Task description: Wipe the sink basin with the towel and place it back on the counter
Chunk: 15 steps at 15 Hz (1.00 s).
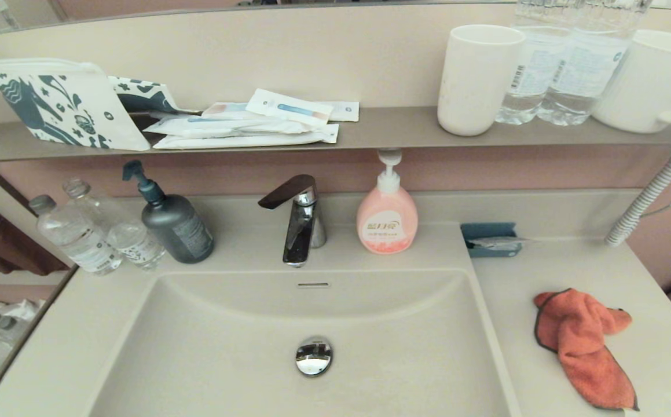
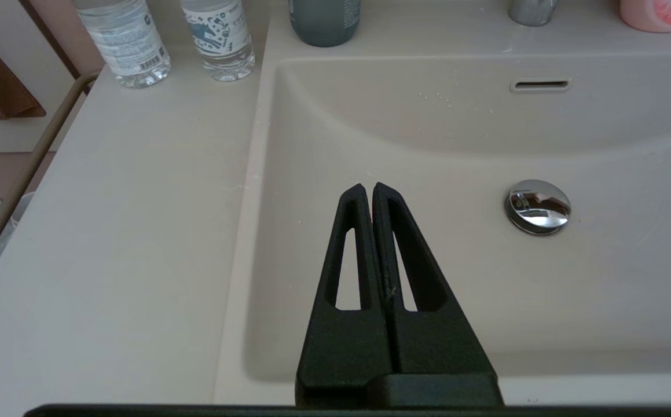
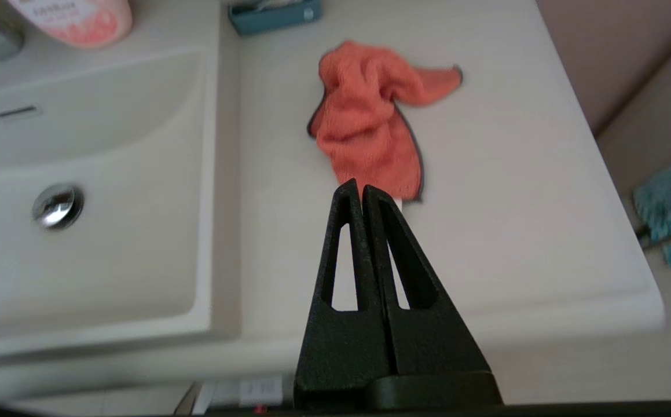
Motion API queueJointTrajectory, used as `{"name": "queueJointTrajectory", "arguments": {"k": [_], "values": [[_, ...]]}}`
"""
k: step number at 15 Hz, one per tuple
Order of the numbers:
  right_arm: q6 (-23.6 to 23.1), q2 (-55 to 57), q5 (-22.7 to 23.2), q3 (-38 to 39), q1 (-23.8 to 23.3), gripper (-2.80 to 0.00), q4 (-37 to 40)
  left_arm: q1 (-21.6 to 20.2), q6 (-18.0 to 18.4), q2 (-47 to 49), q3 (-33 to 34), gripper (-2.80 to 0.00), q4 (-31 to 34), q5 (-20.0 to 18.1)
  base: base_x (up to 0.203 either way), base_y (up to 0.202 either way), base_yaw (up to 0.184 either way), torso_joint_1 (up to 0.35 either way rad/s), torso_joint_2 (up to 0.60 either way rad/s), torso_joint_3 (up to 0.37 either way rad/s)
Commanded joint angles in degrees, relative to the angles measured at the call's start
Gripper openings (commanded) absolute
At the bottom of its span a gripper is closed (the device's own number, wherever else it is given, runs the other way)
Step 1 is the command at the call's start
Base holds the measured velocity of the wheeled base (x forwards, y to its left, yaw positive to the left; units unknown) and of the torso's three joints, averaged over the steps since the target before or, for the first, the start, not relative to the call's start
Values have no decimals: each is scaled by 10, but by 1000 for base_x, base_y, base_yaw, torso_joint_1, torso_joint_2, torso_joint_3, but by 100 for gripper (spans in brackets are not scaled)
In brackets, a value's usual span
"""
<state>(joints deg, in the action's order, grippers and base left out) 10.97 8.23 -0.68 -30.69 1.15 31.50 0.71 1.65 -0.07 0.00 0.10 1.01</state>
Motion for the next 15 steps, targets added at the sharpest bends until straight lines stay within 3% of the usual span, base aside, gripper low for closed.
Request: {"name": "queueJointTrajectory", "arguments": {"k": [1, 3, 8, 15], "values": [[-9, -73, -9, 87, -3, -280, -83, 0, 0, 1, 0, -280, 0, 0, 0, 0, 0, 0, 0, 0], [-21, -80, -33, 151, -3, -280, -157, 0, 0, 1, 0, -280, 0, 0, 0, 0, 0, 0, 0, 0], [-111, -82, -48, 286, -4, -280, -326, 0, 0, 1, -1, -280, 0, 0, 0, 0, 0, 0, 0, 0], [-132, -82, 1, 298, -4, -280, -325, 0, 0, 1, 0, -280, 0, 0, 0, 0, 0, 0, 0, 0]]}}
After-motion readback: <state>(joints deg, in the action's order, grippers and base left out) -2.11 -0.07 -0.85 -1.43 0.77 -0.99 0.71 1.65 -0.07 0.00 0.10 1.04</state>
